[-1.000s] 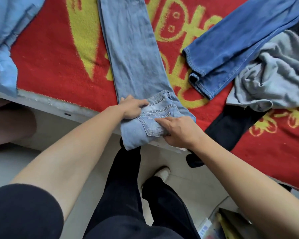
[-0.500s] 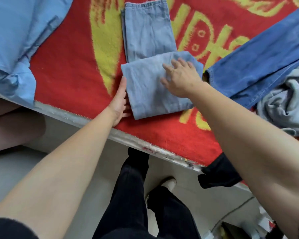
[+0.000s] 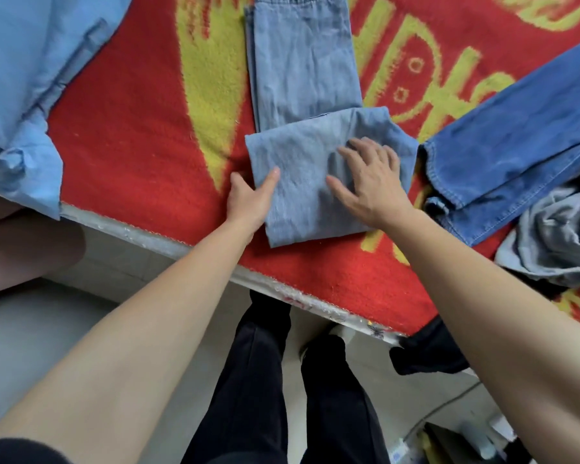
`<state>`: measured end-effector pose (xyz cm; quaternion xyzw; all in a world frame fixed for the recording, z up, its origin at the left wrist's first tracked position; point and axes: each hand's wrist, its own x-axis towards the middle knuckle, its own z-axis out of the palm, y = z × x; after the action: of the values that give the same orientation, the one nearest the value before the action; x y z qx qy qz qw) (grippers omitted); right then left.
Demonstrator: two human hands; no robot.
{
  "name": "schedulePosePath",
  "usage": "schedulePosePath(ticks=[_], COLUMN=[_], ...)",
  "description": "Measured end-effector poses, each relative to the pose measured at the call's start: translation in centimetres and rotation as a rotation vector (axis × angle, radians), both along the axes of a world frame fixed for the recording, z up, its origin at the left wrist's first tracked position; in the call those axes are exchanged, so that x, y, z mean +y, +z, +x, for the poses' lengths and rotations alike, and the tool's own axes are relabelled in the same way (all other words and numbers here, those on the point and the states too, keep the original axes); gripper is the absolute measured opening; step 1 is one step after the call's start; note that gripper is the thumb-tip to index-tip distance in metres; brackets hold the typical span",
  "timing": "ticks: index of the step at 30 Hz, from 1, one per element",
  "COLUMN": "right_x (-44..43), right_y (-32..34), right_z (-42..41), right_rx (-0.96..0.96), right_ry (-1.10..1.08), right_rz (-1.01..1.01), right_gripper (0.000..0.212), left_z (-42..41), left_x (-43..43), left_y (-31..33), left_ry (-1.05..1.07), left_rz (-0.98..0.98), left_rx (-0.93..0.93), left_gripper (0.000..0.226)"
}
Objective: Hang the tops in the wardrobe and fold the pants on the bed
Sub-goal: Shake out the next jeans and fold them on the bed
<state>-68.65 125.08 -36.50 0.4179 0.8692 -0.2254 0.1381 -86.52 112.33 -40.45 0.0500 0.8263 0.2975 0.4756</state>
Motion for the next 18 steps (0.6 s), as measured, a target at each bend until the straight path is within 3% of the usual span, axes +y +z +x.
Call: schedulePosePath(ticks=[5, 10, 14, 18], right_x=[5.9, 12.9, 17.1, 19.4], right_y=[0.9, 0.6, -1.3, -3.5], right_z=[-3.1, -8.4, -12.6, -15.3], right_rx=[0.140, 0.238, 0.298, 0.324], right_ry=[-0.232, -0.609, -0.762, -0.823], right_rz=[0.024, -0.258, -0.390, -0.433], right_gripper=[0.054, 0.067, 0.061, 0.045], left_z=[-5.3, -9.9, -11.9, -13.3], left_x=[6.0, 14.5, 19.5, 21.2], left_y=[0.6, 0.5, -0.3, -1.3], left_ry=[0.061, 0.076, 0.091, 0.196], left_rz=[0.152, 0.225, 0.250, 0.314], left_rx=[0.049, 0.005, -0.004, -0.224], left_gripper=[0.065, 0.062, 0.032, 0.037])
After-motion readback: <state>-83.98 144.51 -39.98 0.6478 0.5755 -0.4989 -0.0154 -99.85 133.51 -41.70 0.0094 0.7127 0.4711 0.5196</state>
